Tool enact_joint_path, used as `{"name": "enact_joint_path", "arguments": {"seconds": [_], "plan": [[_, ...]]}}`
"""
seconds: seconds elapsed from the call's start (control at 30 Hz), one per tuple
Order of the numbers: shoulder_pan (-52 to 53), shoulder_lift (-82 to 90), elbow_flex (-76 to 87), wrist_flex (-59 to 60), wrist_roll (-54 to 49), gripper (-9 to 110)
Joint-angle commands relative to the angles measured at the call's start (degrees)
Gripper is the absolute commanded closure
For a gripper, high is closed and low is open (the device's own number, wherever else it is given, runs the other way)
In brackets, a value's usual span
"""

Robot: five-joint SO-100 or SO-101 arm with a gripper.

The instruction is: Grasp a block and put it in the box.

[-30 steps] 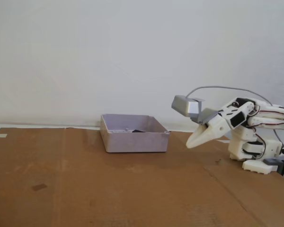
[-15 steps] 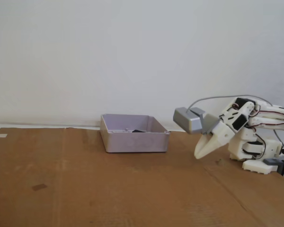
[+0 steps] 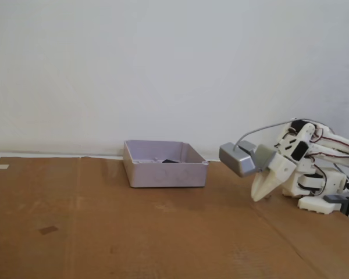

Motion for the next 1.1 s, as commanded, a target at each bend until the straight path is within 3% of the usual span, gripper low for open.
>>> {"name": "enact_joint_path", "arguments": {"seconds": [0.0,1.07], "plan": [[0.7,0.53,2.55,7.47,0.44,100],[0.35,0.53,2.55,10.72,0.09,100]]}}
